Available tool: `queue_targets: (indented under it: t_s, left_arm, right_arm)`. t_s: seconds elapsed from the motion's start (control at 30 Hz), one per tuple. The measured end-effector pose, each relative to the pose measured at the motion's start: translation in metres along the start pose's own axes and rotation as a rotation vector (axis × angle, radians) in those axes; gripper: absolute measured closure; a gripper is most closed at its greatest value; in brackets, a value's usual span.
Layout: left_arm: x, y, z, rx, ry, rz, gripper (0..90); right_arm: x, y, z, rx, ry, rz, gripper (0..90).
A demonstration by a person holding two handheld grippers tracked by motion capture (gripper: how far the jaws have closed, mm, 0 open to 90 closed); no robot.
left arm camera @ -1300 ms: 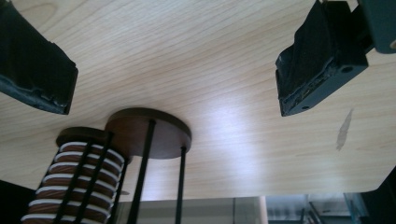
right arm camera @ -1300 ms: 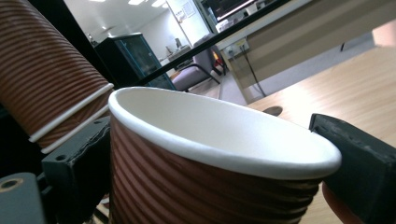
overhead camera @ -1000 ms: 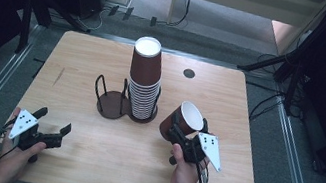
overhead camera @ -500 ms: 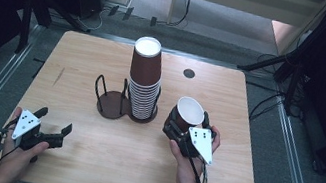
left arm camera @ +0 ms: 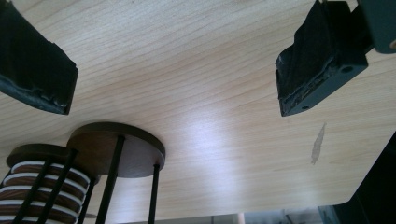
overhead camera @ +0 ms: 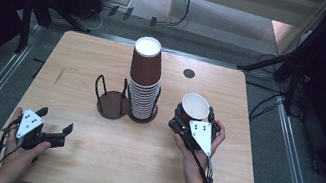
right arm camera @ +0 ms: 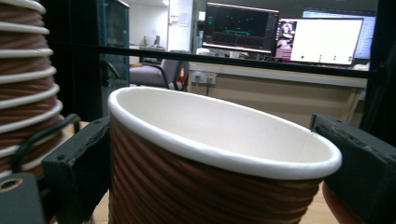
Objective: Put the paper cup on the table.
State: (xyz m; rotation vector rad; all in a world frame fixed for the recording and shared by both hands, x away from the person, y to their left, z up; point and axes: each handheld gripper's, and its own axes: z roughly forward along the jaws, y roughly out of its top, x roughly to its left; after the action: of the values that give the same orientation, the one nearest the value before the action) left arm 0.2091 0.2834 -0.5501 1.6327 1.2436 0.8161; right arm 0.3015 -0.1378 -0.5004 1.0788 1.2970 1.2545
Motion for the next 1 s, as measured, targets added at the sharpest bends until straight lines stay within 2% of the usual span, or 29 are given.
queue_targets:
  t_s: [0.1, 0.23, 0.43, 0.6, 1.0]
  left_arm:
    - [-0.001, 0.000, 0.001, -0.001, -0.001, 0.004, 0.0]
    - [0.000, 0.000, 0.001, 0.002, 0.008, -0.003, 0.0]
    - [0.003, 0.000, 0.001, 0.008, -0.002, -0.040, 0.0]
    - [0.004, 0.000, 0.001, 0.009, -0.003, -0.045, 0.0]
    - [0.005, 0.000, 0.001, 0.008, -0.010, -0.052, 0.0]
  right_arm:
    - [-0.002, -0.003, 0.004, 0.003, -0.014, 0.003, 4.9]
    - [-0.005, -0.009, 0.011, -0.021, -0.033, -0.036, 4.9]
    - [-0.015, -0.020, 0.023, 0.017, -0.063, -0.025, 4.9]
    - [-0.021, -0.027, 0.030, 0.050, -0.079, -0.038, 4.8]
    - [-0.027, -0.036, 0.038, 0.081, -0.108, -0.054, 4.4]
